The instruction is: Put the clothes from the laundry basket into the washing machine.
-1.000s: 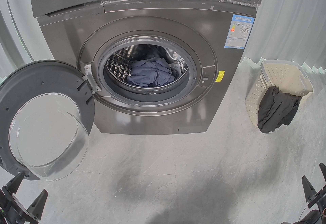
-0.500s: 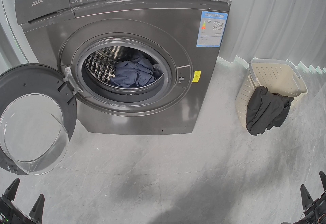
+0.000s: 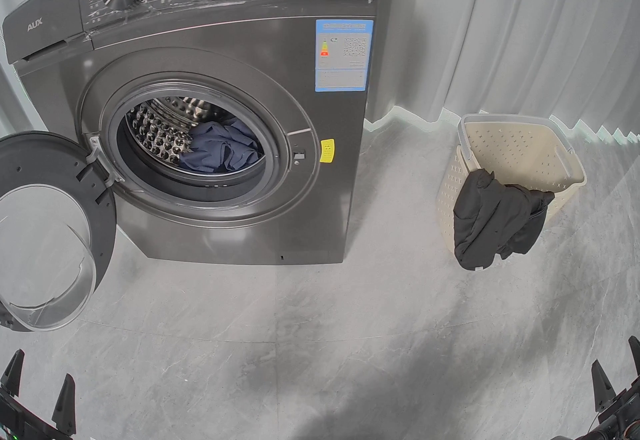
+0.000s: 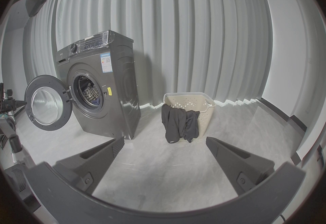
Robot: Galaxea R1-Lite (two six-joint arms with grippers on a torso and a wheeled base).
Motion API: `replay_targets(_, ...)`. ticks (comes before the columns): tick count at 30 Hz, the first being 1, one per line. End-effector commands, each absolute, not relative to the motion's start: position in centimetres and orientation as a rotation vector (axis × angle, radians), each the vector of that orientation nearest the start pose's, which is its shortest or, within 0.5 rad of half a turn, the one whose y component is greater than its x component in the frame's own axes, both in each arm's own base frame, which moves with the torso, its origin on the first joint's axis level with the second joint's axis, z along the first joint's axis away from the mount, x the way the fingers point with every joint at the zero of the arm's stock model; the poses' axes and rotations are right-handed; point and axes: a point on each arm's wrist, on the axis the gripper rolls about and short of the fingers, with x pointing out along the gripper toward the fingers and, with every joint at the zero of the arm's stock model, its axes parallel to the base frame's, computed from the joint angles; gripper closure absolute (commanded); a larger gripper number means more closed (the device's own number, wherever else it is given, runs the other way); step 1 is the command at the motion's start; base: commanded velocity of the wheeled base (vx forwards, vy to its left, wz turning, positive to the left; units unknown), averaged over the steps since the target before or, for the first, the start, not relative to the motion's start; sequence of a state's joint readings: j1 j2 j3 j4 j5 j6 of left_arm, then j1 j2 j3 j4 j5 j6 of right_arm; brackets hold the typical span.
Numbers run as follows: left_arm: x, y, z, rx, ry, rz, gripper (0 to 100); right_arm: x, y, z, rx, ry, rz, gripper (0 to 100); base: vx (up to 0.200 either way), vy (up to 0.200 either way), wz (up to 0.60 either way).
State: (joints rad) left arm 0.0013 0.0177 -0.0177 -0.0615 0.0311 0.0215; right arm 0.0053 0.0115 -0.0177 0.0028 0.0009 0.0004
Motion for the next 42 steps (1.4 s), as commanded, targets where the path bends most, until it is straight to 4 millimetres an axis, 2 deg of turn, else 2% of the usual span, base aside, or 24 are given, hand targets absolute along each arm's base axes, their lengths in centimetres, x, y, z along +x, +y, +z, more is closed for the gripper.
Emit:
replay_targets(1, -2.30, 0.05, 7.94, 0.016, -0.035, 0.028, 0, -2.30, -0.01, 7.60, 0.000, 0.000, 0.006, 0, 0.000, -0.200, 0.00)
replay_targets(3, -2.37, -0.06, 7.47, 0.012, 0.026, -0.020, 0, -2.30, -0.01, 7.60, 0.002, 0.000, 0.006, 0, 0.000, -0.200, 0.00)
replay_targets(12, -2.33, -0.07, 7.56, 0.012, 0.014, -0.029, 0, -2.29, -0.01, 7.56, 0.000, 0.002, 0.006, 0, 0.000, 0.000, 0.00)
replay_targets(42, -2.33, -0.07, 7.56, 0.011, 0.014, -0.029, 0, -2.30, -0.01, 7.60, 0.002, 0.000, 0.006, 0, 0.000, -0.200, 0.00)
